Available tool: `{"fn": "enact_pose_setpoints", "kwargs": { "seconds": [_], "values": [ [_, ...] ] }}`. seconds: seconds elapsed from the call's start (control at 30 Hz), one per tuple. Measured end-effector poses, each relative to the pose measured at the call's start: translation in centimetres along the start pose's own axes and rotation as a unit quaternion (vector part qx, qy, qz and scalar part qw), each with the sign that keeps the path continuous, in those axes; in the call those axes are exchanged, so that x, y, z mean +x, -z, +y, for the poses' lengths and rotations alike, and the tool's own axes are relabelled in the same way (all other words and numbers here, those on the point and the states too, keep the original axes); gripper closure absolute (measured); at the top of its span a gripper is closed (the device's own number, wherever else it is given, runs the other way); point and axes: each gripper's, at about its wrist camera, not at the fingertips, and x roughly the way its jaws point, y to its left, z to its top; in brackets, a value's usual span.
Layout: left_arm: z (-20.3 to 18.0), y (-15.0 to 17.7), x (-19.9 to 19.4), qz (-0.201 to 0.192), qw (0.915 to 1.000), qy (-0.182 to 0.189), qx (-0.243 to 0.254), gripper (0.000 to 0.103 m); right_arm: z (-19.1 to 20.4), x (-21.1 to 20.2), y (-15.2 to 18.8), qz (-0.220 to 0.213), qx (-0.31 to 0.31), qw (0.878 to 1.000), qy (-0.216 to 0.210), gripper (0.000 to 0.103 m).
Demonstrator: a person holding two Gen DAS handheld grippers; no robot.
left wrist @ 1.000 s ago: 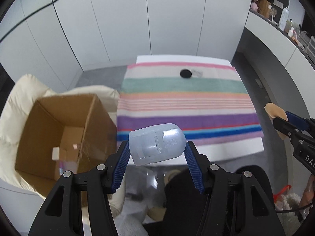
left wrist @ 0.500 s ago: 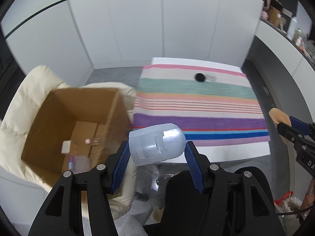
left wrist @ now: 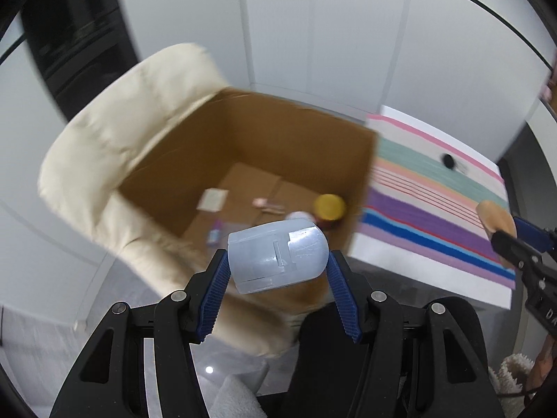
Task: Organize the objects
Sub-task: 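Carry the blue case with the left tool while the right tool carries the sponge puff to the box, then open the left tool over the box while the right tool releases the sponge puff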
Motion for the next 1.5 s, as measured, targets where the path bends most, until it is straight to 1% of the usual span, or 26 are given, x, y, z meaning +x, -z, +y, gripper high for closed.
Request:
{"fn": "enact_pose_setpoints", "kwargs": {
  "seconds": [0.13, 0.2, 0.33, 0.47, 0.53, 0.73, 0.8, 0.93, 1.07, 1.1, 1.13, 1.17, 1.2, 1.23, 1.27, 1.3, 1.4, 1.5],
  "values": [
    [4.7, 1.3, -0.2, 0.006, 0.9989, -0.025, -0.04, 0.045, 4.8, 1.5, -1.0, 0.008, -0.049, 0.998, -0.03, 0.056],
    [6.8, 2.1, -0.3, 0.01, 0.9977, -0.036, -0.056, 0.045, 6.6, 2.0, -1.4, 0.01, -0.065, 0.997, -0.038, 0.056],
    [9.4, 2.6, -0.2, 0.014, 0.9956, -0.043, -0.082, 0.045, 9.6, 3.0, -1.8, 0.014, -0.089, 0.994, -0.057, 0.056],
    [9.4, 2.2, -0.1, 0.01, 0.9957, -0.039, -0.084, 0.045, 11.2, 3.5, -1.8, 0.02, -0.105, 0.992, -0.061, 0.056],
    [9.0, 1.9, 0.1, 0.009, 0.9961, -0.039, -0.079, 0.045, 11.6, 3.8, -1.8, 0.023, -0.11, 0.992, -0.06, 0.056],
    [7.5, 0.2, 1.5, 0.013, 0.9974, -0.02, -0.068, 0.045, 11.9, 5.0, -2.8, 0.023, -0.118, 0.991, -0.05, 0.056],
    [7.3, -0.4, 2.0, 0.011, 0.9977, -0.021, -0.064, 0.045, 12.0, 5.6, -3.4, 0.022, -0.12, 0.991, -0.049, 0.056],
    [7.3, -2.2, 3.1, -0.002, 0.9977, -0.039, -0.056, 0.045, 12.2, 7.2, -4.8, 0.021, -0.128, 0.991, -0.046, 0.056],
    [7.9, -4.3, 4.9, -0.008, 0.9973, -0.038, -0.062, 0.045, 12.4, 9.2, -6.3, 0.022, -0.131, 0.99, -0.044, 0.056],
    [8.0, -4.9, 5.4, -0.011, 0.9974, -0.035, -0.062, 0.045, 12.5, 9.9, -6.9, 0.023, -0.132, 0.99, -0.044, 0.055],
    [8.1, -5.6, 5.9, -0.015, 0.9976, -0.028, -0.062, 0.044, 12.5, 10.3, -7.1, 0.023, -0.132, 0.99, -0.044, 0.048],
    [8.1, -6.0, 6.3, -0.019, 0.9978, -0.013, -0.062, 0.038, 12.6, 10.9, -7.6, 0.021, -0.132, 0.99, -0.045, 0.031],
    [8.2, -6.4, 6.6, -0.022, 0.998, 0.004, -0.058, 0.033, 12.6, 11.4, -7.9, 0.022, -0.133, 0.99, -0.045, 0.022],
    [8.2, -6.8, 7.0, -0.022, 0.9981, 0.01, -0.056, 0.02, 12.7, 12.1, -8.3, 0.025, -0.135, 0.99, -0.038, 0.004],
    [8.3, -6.9, 7.4, -0.018, 0.9982, 0.008, -0.056, 0.01, 12.8, 12.7, -8.6, 0.026, -0.135, 0.99, -0.032, 0.0],
    [8.4, -7.0, 7.6, -0.016, 0.9983, 0.007, -0.056, 0.009, 12.8, 12.9, -8.6, 0.024, -0.134, 0.99, -0.031, 0.0],
    [8.8, -6.8, 8.3, -0.012, 0.9984, 0.005, -0.055, 0.009, 12.7, 14.0, -8.9, 0.032, -0.125, 0.99, -0.048, 0.0],
    [9.2, -6.8, 8.6, -0.004, 0.9983, 0.003, -0.059, 0.009, 12.6, 14.9, -9.0, 0.038, -0.119, 0.991, -0.055, 0.0]
  ]
}}
